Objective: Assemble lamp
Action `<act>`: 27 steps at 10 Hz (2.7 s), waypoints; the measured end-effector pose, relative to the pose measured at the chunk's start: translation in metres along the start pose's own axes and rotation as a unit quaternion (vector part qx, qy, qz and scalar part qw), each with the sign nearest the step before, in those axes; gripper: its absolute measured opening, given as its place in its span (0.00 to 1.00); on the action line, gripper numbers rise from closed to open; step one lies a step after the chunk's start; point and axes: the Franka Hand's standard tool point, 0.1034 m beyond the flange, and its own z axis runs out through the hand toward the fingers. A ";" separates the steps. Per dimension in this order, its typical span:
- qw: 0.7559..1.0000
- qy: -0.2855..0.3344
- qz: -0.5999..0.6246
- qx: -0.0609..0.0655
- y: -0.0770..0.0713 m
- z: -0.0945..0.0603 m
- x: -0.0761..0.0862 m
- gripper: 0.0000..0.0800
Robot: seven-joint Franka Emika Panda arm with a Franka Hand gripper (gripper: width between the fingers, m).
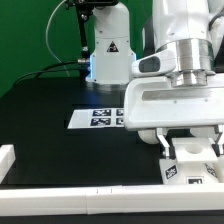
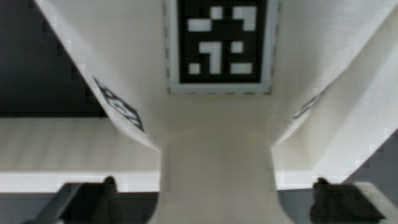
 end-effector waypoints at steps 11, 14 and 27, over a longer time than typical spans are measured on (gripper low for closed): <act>0.994 -0.098 0.035 0.017 0.021 -0.050 0.017 0.87; 0.981 -0.185 0.039 0.032 0.016 -0.049 0.017 0.87; 0.766 -0.604 0.215 0.031 0.067 -0.079 -0.065 0.87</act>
Offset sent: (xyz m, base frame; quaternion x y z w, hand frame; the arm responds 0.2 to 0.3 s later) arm 0.0000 0.0000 0.0000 0.0000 0.0000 0.0000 1.0000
